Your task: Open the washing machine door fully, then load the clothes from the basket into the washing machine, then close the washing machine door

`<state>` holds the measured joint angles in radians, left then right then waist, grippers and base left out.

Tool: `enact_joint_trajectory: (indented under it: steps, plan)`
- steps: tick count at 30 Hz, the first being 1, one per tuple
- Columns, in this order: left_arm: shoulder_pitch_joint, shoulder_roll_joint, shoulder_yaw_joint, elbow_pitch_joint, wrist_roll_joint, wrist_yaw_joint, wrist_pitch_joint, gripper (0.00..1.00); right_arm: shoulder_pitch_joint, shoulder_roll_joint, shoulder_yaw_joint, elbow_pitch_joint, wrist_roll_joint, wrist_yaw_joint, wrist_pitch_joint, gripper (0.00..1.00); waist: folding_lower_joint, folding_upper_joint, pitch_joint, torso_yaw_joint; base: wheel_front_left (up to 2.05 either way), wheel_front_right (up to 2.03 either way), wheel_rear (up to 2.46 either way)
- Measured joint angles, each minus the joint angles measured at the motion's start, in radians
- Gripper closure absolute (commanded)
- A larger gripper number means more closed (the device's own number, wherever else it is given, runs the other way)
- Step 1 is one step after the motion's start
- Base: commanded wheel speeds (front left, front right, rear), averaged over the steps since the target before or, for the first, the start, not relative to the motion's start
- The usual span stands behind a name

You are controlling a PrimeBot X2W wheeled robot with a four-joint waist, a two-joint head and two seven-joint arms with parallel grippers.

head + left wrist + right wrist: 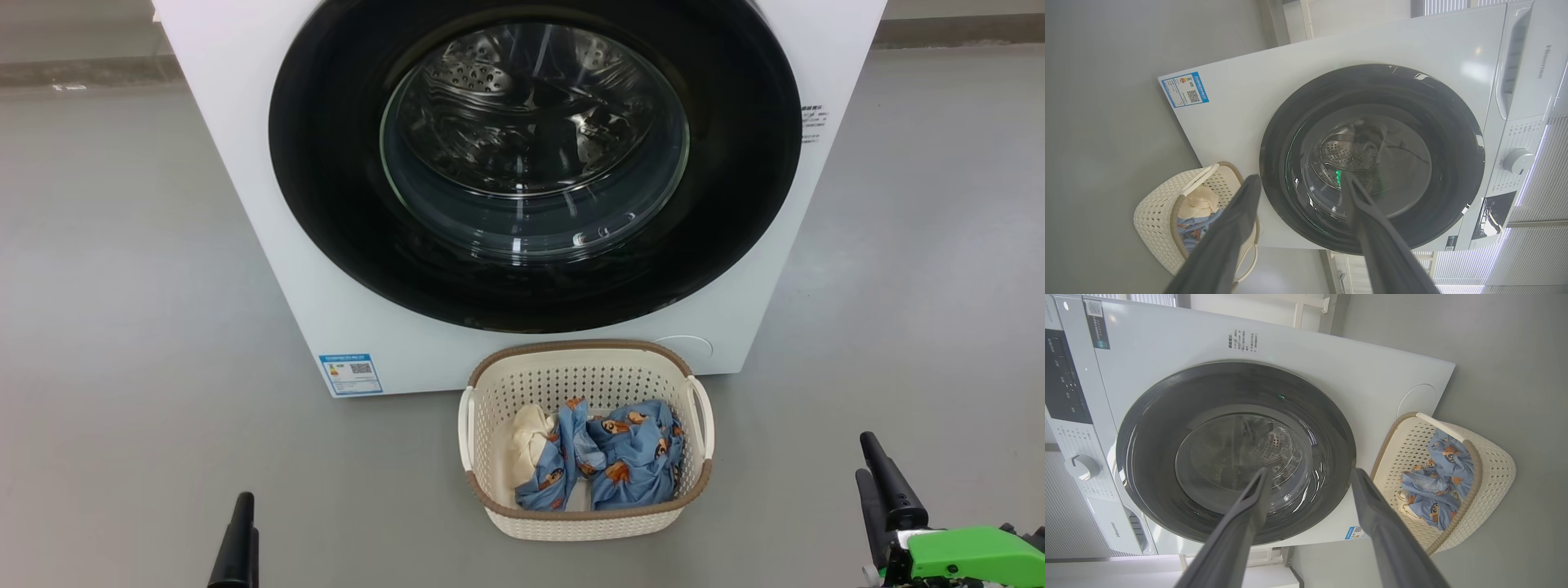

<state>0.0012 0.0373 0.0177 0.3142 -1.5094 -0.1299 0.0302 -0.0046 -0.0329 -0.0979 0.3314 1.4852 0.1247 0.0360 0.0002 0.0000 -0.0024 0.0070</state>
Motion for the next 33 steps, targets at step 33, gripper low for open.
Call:
enact_joint_trajectory:
  steps: [33]
  plan:
    - [-0.001,0.011,-0.038,-0.027,0.444,0.000,-0.086,0.00,0.000,-0.027,0.056,-0.063,-0.506,0.000,-0.089,0.00,-0.0001,0.0000,-0.004,0.014,0.00,0.00,0.00]
